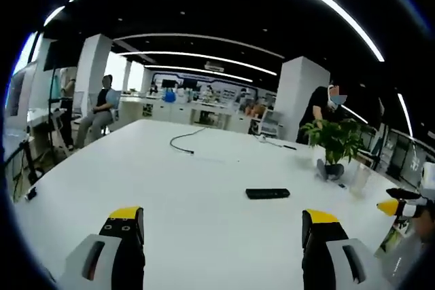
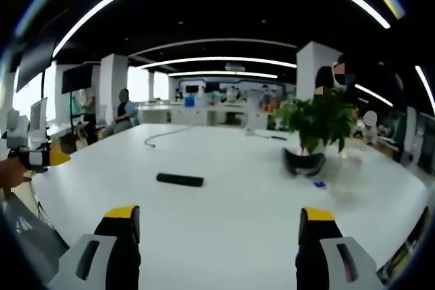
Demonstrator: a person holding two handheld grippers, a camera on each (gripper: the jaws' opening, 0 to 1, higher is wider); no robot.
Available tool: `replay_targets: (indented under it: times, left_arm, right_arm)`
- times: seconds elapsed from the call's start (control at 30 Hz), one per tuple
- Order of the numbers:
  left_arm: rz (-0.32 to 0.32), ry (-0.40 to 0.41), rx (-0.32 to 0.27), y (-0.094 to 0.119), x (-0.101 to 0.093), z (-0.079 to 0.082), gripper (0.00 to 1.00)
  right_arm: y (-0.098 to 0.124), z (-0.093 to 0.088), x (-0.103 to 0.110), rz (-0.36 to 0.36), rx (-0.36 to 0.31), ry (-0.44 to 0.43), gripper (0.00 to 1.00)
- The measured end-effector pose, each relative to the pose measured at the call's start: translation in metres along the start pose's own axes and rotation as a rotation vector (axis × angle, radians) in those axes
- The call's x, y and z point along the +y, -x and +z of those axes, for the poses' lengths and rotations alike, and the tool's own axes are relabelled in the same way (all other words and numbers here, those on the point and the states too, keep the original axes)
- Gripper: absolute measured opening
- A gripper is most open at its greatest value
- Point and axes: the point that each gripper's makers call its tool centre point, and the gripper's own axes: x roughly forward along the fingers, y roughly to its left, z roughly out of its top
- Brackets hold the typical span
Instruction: Press the specified remote control buttons in sequence, fully releasing each button before pressing the next.
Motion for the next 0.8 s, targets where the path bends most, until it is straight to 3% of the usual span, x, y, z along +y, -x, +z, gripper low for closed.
replay_targets:
  times: [0.1, 0.33, 0.43, 0.57, 0.7, 0.8]
  left_arm:
    - [-0.002, 0.005, -0.043, -0.001, -0.002, 0.003, 1.0]
    - [0.027, -0.009, -0.015, -0.005, 0.001, -0.011, 1.0]
    - [0.039, -0.074, 0.017, -0.004, 0.004, -0.014, 1.0]
    - [0.028, -0.078, -0.006, 0.0, 0.003, -0.01, 1.0]
    - [0.021, -0.03, -0.022, 0.001, 0.004, -0.009, 1.0]
    - [0.017, -0.058, -0.035, 0.001, 0.001, -0.008, 1.0]
  right_arm:
    - [0.0, 0.0, -0.002, -0.01, 0.002, 0.001, 0.96]
    - [-0.002, -0.004, -0.004, -0.017, 0.022, -0.007, 0.95]
    - [-0.002, -0.006, -0.003, -0.016, 0.034, -0.007, 0.95]
    - [-0.003, -0.008, -0.003, -0.017, 0.044, 0.001, 0.95]
    - [-0.003, -0.008, -0.004, -0.024, 0.049, 0.005, 0.94]
    - [-0.002, -0.009, -0.005, -0.03, 0.052, 0.005, 0.94]
